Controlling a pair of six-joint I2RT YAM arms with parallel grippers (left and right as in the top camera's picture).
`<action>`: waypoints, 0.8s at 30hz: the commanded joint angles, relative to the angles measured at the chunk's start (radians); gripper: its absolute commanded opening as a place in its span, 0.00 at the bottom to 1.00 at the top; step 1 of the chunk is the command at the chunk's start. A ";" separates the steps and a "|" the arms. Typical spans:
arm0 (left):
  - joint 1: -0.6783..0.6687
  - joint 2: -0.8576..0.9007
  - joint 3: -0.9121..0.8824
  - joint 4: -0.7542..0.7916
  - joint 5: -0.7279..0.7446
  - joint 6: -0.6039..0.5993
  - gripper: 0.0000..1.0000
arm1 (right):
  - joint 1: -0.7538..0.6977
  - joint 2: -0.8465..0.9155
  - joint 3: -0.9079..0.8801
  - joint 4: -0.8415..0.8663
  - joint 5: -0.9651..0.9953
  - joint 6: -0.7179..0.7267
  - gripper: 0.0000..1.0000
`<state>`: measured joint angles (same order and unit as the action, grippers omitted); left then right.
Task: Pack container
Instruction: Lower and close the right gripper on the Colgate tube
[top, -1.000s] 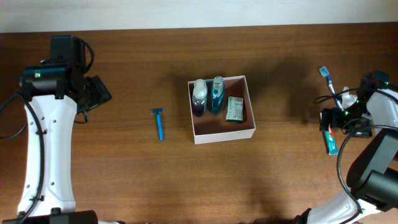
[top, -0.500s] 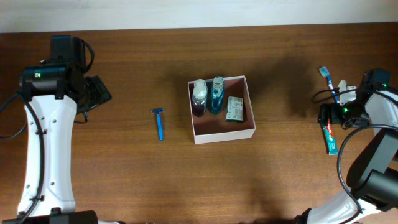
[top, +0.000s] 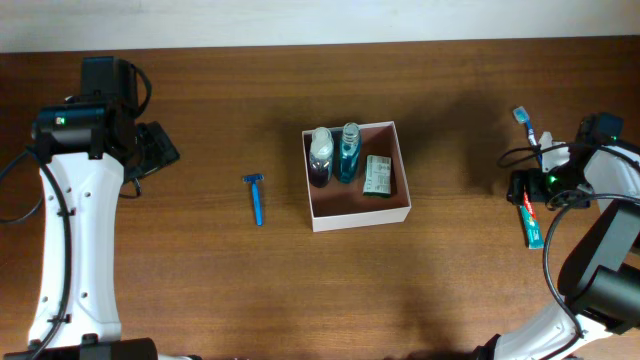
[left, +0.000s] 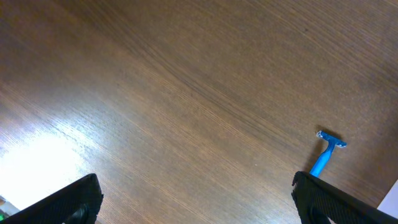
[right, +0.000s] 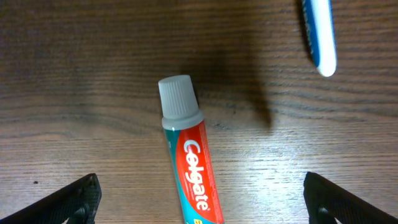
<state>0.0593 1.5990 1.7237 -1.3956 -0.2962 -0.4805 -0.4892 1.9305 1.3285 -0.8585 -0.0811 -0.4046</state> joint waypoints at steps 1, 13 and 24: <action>0.002 0.006 -0.003 -0.001 -0.007 -0.013 0.99 | 0.005 0.010 -0.026 0.006 -0.020 -0.010 0.99; 0.002 0.006 -0.003 -0.001 -0.007 -0.013 0.99 | 0.005 0.010 -0.080 0.064 -0.020 -0.010 0.98; 0.002 0.005 -0.003 -0.001 -0.007 -0.013 0.99 | 0.005 0.041 -0.097 0.072 -0.020 -0.010 0.98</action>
<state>0.0593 1.5990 1.7237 -1.3956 -0.2962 -0.4805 -0.4892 1.9430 1.2499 -0.7868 -0.0883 -0.4049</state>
